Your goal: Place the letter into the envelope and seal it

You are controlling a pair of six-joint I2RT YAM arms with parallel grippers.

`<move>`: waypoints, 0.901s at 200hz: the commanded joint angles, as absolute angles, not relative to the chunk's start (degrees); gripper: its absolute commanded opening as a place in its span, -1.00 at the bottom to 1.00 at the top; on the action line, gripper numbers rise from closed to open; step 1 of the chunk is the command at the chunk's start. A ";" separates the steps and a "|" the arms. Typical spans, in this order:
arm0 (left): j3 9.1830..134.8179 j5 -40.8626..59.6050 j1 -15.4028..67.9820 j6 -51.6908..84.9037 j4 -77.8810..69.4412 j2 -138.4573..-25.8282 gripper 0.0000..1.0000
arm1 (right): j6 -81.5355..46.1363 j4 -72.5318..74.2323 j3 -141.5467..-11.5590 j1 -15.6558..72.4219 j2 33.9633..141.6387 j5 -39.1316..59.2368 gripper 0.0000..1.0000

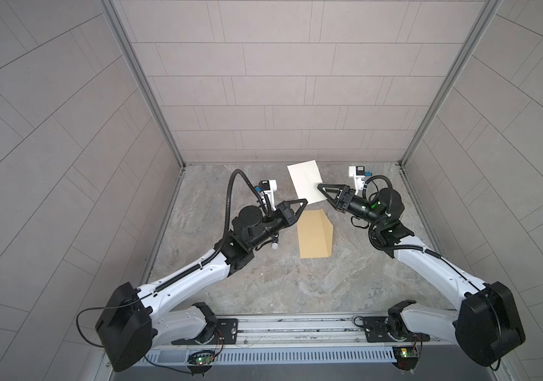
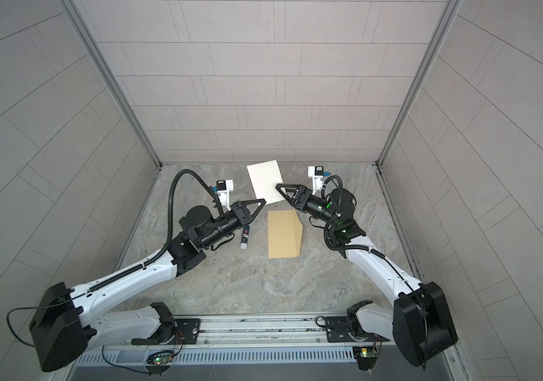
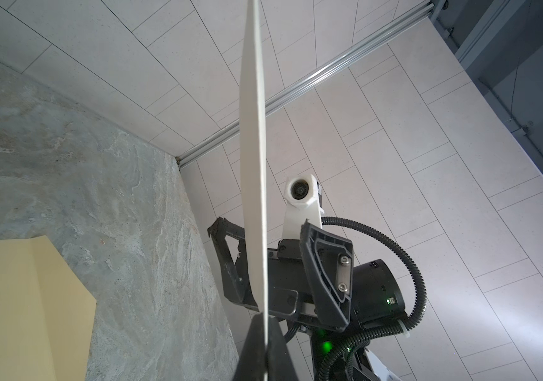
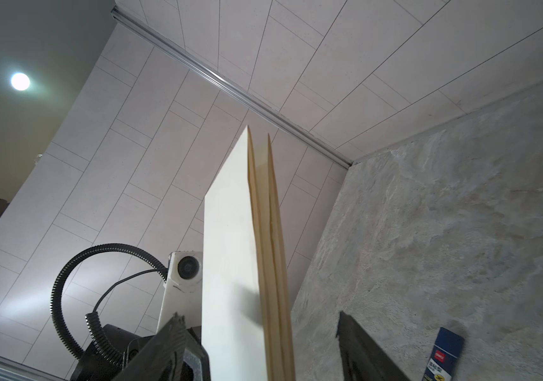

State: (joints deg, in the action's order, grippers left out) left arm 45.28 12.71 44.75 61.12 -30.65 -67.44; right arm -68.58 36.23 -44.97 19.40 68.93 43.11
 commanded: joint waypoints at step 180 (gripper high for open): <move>47.71 13.13 44.82 54.44 -19.52 -70.17 -0.84 | -56.46 21.46 -48.72 20.88 66.95 33.99 -1.00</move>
